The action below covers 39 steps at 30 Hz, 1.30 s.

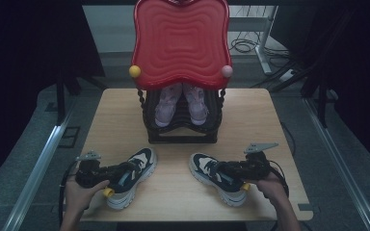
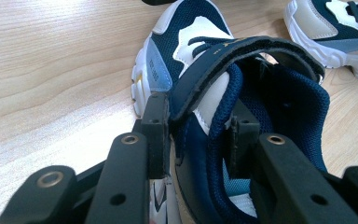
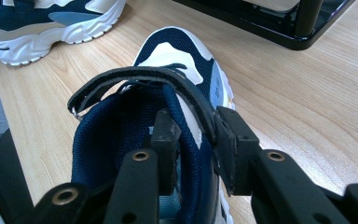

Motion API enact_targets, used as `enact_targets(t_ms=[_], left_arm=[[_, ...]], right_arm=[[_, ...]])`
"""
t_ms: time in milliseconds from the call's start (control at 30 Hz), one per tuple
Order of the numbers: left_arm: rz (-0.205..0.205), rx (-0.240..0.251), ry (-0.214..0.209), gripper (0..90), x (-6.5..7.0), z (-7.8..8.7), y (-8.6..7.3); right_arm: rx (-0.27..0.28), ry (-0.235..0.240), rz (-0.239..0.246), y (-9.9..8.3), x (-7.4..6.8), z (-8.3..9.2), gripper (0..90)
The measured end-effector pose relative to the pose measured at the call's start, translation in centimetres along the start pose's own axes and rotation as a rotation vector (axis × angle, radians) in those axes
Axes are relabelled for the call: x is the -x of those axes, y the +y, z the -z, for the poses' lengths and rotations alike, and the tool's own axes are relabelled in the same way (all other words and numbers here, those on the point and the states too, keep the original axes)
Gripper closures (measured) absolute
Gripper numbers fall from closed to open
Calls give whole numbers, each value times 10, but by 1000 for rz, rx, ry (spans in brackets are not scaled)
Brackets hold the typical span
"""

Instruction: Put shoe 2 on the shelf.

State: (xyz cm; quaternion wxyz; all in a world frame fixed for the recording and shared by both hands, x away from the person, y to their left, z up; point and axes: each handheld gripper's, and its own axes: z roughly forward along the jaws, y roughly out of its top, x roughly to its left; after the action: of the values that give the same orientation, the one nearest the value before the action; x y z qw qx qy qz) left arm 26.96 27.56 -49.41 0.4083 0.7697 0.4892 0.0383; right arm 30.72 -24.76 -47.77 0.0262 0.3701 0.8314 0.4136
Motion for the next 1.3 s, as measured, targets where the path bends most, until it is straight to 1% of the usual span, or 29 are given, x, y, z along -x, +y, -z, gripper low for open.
enact_targets(t_ms=[167, 333, 500, 600, 633, 733, 800, 867, 933, 1133, 1300], left_arm=[[-3, 0, 3, 674, 0, 1, 0], [-5, 2, 15, 695, 1, 3, 0], [-4, 5, 17, 703, 0, 4, -1], [-7, 20, 23, 703, 1, 7, -1], [-3, 28, 24, 703, 0, 8, -1], [7, 52, 11, 703, -1, 11, -1], [15, 70, 4, 703, -1, 13, -1], [17, 86, 4, 703, -1, 15, -1], [15, 111, 6, 703, 1, 18, 0], [26, 175, -26, 703, 4, 26, 1], [52, 229, -40, 704, 3, 33, 0]], right_arm=[[11, -9, 2, -1, 0, 1, 740], [52, -26, 4, -4, 0, 3, 757], [70, -42, 6, -5, 0, 5, 763], [87, -39, -1, -6, 1, 7, 763], [93, -42, 0, -7, 1, 8, 764], [132, -42, -11, -7, 0, 13, 763], [172, -46, -5, -9, -1, 16, 763], [199, -49, -7, -10, -1, 18, 762], [232, -46, -17, -12, -1, 19, 762], [297, -40, -38, -20, -2, 22, 759], [346, -54, -51, -26, -3, 25, 758]])
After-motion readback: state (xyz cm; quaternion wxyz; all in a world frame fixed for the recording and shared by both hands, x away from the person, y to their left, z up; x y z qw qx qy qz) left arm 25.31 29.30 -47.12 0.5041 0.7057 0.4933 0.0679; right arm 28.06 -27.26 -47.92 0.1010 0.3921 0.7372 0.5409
